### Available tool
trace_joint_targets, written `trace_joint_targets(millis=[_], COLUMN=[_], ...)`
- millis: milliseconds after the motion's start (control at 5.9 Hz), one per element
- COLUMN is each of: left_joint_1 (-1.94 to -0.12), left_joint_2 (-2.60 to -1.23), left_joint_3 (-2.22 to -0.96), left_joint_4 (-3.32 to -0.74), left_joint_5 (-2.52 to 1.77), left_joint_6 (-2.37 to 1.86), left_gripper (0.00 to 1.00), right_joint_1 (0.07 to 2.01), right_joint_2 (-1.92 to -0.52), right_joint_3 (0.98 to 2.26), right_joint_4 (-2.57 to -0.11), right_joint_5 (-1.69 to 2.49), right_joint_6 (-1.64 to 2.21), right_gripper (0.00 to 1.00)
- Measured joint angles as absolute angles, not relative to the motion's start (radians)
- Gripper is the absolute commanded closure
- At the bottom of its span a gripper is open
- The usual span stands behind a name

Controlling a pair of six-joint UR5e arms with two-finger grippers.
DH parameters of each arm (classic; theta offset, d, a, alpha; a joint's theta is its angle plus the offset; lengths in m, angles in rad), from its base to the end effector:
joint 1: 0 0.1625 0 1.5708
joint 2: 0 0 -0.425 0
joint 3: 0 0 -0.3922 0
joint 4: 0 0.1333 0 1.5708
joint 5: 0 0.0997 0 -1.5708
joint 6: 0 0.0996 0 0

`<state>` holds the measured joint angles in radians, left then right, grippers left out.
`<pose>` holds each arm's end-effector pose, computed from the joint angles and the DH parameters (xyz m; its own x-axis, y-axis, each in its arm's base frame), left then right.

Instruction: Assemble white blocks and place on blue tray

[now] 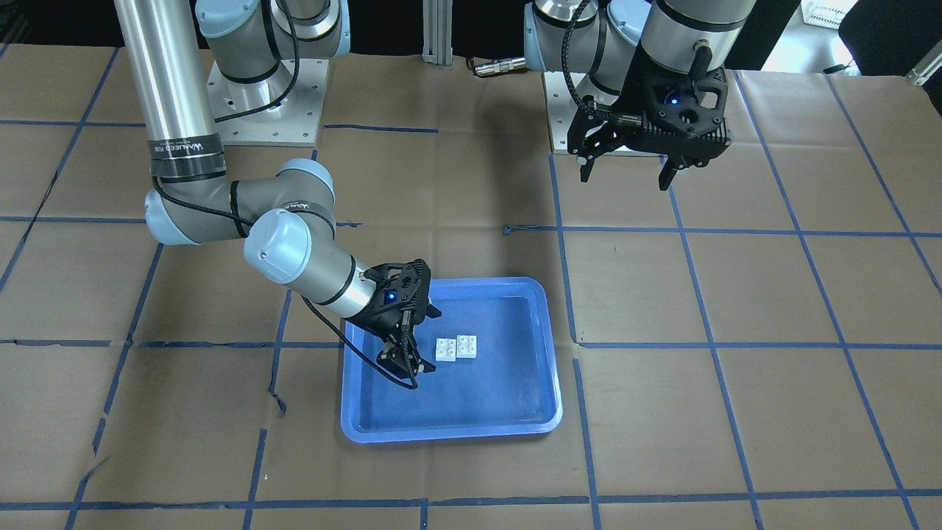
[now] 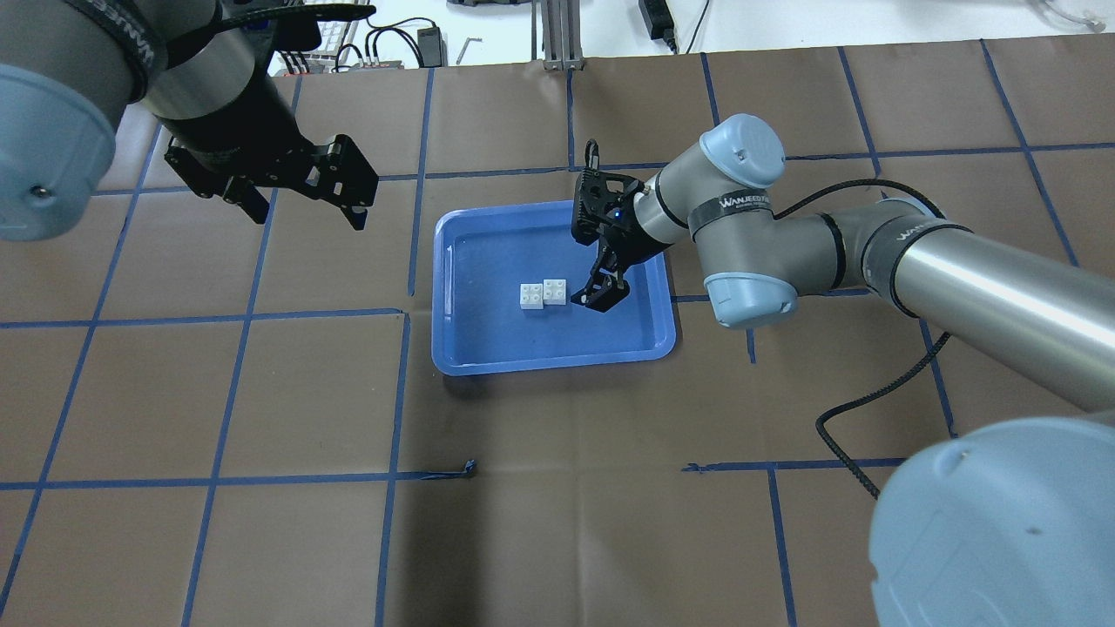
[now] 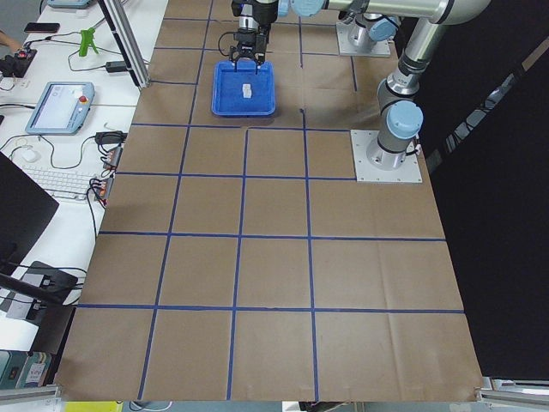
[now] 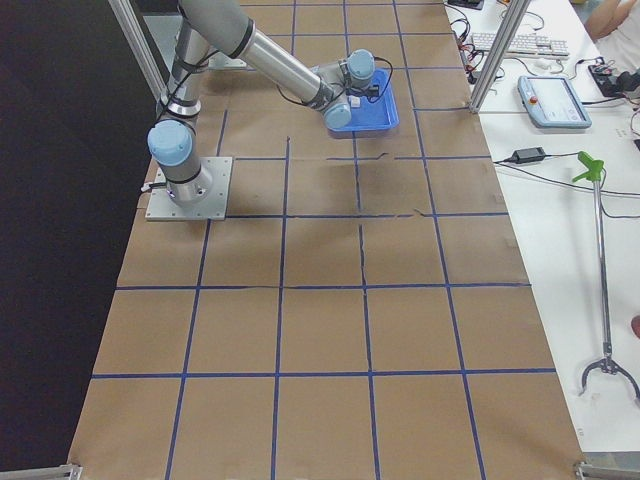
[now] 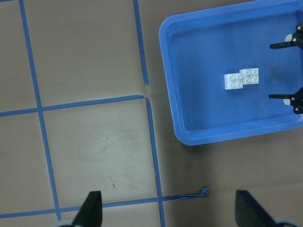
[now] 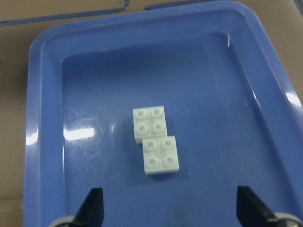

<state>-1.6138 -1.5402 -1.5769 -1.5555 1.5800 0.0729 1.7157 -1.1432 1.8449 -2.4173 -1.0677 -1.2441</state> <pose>-0.1530 -0.4765 0.5014 -0.9933 0.1152 -0.0121 0.1156 0.9925 -0.0390 0.2642 -0.5547 0.2241 -0.1397 -0.9901 -0.0164 -0.8574 0.1292 -0.4982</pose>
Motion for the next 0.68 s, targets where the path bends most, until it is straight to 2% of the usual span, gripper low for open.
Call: trace_joint_targets(millis=[677], left_joint_1=[-1.614], left_joint_2=[-1.54], left_joint_3=[-1.577], left_joint_4=[-1.555], left_joint_5=[1.58], left_joint_6=[0.073], left_gripper=[0.01], right_joint_1=[1.63], right_joint_2=[-1.349], right_joint_3=[1.768], right_joint_4=[-2.043], right_joint_5=[-1.359], right_joint_6=[-1.015], right_gripper=[0.0])
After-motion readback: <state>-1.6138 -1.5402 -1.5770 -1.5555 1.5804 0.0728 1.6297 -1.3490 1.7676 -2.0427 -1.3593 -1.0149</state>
